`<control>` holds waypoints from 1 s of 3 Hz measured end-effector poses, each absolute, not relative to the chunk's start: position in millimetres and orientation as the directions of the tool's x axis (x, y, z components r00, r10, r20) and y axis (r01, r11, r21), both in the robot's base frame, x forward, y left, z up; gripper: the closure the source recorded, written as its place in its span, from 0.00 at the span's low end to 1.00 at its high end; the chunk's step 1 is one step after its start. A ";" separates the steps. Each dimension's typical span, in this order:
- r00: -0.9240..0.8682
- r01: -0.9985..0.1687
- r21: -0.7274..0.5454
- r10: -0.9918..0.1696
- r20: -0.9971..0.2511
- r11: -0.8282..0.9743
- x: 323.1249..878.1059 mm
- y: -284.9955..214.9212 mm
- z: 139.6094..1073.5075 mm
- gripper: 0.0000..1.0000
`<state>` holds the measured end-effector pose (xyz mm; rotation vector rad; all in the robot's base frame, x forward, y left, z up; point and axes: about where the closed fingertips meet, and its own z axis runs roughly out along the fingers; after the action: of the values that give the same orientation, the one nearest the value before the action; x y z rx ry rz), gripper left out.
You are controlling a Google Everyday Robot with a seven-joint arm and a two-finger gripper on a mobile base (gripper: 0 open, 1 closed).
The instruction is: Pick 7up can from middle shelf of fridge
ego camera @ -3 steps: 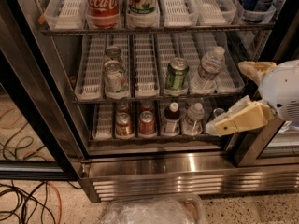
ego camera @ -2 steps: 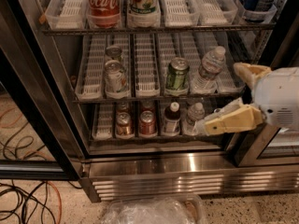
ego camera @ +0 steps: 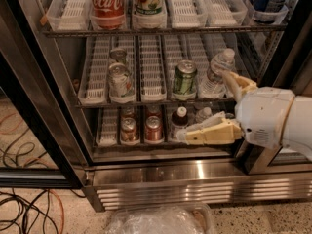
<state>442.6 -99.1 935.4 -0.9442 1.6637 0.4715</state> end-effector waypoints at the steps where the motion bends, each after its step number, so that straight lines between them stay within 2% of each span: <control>1: -0.041 -0.767 -0.142 -0.269 -0.962 0.625 446.9 -81.8 922.4 0.00; 2: -0.010 -0.746 -0.098 -0.159 -0.987 0.659 450.5 -56.3 922.9 0.00; 3: -0.010 -0.746 -0.098 -0.159 -0.987 0.659 450.5 -56.3 922.9 0.00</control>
Offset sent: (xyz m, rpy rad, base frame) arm 0.0145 0.0428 -0.0355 0.3178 -0.0752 -0.1198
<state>450.5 -56.3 922.9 -0.7778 1.5416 0.5476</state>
